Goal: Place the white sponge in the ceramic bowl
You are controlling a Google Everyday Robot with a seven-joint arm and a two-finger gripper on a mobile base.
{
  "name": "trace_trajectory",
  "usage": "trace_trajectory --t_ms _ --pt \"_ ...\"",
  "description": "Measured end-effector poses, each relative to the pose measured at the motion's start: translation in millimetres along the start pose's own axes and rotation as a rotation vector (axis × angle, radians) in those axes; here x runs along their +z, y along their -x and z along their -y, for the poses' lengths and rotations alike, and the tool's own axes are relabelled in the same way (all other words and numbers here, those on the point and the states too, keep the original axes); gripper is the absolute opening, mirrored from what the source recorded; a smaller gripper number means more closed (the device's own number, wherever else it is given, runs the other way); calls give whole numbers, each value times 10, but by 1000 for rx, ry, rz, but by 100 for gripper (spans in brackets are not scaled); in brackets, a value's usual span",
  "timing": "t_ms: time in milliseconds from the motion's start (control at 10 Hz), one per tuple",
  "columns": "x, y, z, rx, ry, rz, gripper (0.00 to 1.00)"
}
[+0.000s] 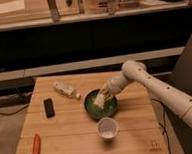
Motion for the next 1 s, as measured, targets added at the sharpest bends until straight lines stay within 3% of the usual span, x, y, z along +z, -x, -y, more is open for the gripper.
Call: trace_trajectory --t_ms 200,400,1000 --pt "5 2 -4 -1 2 13 67" --pt "18 10 7 -5 0 19 80" --pt "23 20 24 8 -13 20 80"
